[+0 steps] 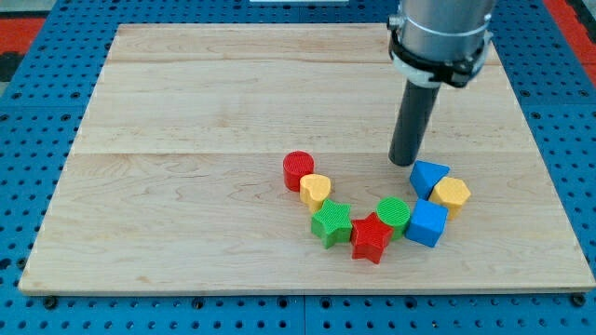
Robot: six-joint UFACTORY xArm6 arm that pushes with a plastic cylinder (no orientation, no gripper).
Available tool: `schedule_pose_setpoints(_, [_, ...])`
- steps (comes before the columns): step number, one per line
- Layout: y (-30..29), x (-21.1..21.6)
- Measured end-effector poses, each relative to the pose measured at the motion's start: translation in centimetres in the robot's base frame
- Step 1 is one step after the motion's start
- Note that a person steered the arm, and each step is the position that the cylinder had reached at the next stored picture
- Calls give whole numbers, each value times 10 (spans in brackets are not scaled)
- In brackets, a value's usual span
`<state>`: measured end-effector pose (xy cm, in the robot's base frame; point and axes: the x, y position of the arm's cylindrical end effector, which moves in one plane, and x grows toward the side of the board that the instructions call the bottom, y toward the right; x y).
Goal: Move the yellow heart closer to the green star
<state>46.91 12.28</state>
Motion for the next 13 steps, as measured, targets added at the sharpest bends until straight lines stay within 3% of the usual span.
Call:
schedule_pose_setpoints(2, [-5, 25])
schedule_pose_setpoints(3, [-33, -19])
schedule_pose_setpoints(4, [-97, -47])
schedule_pose_setpoints(6, [-208, -3])
schedule_pose_setpoints(8, [-124, 56])
schedule_pose_setpoints(11, [-86, 50])
schedule_pose_setpoints(13, [-160, 31])
